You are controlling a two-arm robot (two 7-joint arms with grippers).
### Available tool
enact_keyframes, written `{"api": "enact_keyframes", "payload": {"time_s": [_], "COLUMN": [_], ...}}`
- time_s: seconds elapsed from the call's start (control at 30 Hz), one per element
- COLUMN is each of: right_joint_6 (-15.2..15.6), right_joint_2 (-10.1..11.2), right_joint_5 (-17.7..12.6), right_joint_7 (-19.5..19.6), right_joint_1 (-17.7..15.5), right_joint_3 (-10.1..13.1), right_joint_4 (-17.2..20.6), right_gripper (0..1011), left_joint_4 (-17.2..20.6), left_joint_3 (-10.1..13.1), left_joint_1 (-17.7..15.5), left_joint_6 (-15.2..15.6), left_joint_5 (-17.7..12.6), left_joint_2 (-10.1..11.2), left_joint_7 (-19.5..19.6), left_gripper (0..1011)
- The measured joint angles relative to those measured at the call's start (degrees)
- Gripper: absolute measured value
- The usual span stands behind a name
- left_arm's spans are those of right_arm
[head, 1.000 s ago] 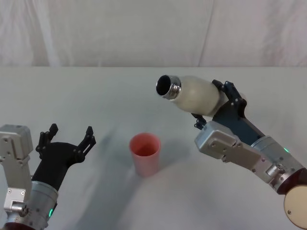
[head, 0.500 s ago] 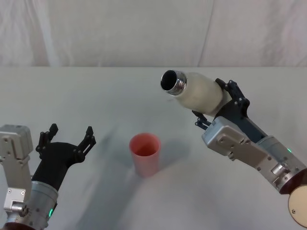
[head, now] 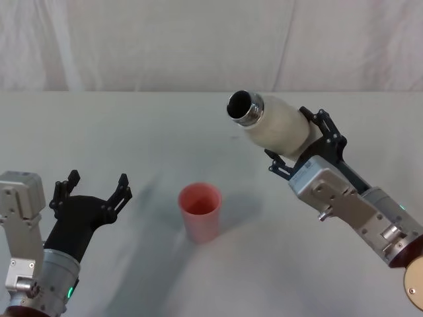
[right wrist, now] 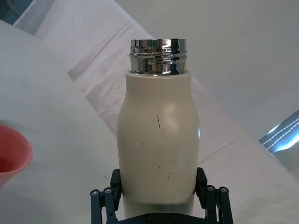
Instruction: Grasp the thermos with one hand and pour water into the cup lid.
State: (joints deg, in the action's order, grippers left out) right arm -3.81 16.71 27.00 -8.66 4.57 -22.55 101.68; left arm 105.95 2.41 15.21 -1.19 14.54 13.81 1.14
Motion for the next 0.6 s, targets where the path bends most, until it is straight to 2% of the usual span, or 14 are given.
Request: {"api": "enact_keyframes", "payload": {"time_s": [0.23, 0.37, 0.6], "right_joint_6": [-1.2, -2.0, -2.8], "right_joint_2": [-0.7, -1.4, -2.1], "right_joint_5": [-3.1, -6.0, -8.5], "right_joint_7": [-0.1, -0.3, -0.8], "right_joint_1": [-0.6, -1.1, -1.4], "right_joint_3": [1.0, 1.9, 2.6], "right_joint_4": [-0.1, -0.1, -0.3], "right_gripper": [957, 956, 957], "left_joint_4": [0.0, 0.0, 0.0], "left_joint_3": [0.0, 0.0, 0.0], "left_joint_1": [0.0, 0.0, 0.0], "left_joint_6": [0.0, 0.0, 0.0], "left_joint_5": [0.0, 0.0, 0.0], "left_joint_2": [0.0, 0.0, 0.0], "left_joint_7": [0.0, 0.0, 0.0], "left_gripper": [1001, 1001, 1001]}}
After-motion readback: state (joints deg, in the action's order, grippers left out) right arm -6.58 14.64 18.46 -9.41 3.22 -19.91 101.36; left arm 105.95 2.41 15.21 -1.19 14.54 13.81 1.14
